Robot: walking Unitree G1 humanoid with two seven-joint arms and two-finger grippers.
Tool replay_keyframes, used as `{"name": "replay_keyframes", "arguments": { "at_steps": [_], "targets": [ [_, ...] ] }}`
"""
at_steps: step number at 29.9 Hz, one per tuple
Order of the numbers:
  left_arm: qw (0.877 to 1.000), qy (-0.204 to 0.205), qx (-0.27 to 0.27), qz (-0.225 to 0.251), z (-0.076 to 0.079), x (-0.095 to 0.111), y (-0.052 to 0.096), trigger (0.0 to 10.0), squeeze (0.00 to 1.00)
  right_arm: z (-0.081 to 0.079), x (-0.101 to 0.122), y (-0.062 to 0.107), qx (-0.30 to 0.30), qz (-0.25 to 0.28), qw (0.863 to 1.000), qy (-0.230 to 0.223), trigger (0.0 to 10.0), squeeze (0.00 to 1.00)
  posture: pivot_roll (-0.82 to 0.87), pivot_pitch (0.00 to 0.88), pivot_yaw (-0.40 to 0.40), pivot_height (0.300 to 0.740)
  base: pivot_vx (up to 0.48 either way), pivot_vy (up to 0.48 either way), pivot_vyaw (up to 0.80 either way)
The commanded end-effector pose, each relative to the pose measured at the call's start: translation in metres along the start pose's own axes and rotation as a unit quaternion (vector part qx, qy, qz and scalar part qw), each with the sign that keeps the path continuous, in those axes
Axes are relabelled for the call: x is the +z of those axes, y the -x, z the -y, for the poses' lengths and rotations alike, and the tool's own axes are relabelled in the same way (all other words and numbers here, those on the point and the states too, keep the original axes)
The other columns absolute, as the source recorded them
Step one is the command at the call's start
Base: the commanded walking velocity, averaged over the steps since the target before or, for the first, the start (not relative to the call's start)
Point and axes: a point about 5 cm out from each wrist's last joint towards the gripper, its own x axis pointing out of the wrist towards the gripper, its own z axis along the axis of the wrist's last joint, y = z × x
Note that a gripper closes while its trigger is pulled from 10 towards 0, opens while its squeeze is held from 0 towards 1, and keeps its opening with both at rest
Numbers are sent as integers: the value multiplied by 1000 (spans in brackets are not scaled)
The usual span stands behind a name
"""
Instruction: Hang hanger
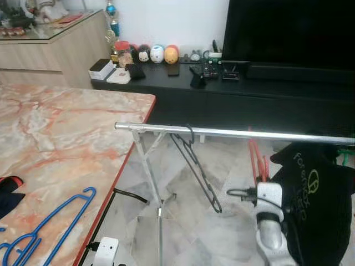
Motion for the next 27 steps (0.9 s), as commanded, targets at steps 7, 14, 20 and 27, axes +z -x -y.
{"name": "replay_keyframes", "arguments": {
  "at_steps": [7, 14, 20, 27],
  "targets": [
    [1000, -2, 10, -2, -5, 0, 1, 10000, 0, 1, 27, -23, -11, 22, 999, -46, 10000, 0, -42, 0, 72, 740, 0, 0, 0],
    [1000, -1, 10, -2, -5, 0, 0, 10000, 0, 8, 31, -35, -17, -9, 998, -62, 10000, 0, -38, 0, 75, 740, 0, 0, 0],
    [1000, -1, 9, -3, -5, 0, 0, 10000, 0, 7, 49, -50, -7, -6, 996, -88, 10000, 0, -37, 0, 76, 740, 0, 0, 0],
    [1000, 1, 8, -4, -4, 0, 0, 10000, 0, -2, 50, -57, 25, -55, 994, -91, 10000, 0, -34, 0, 76, 740, 0, 0, 0]
  ]
}}
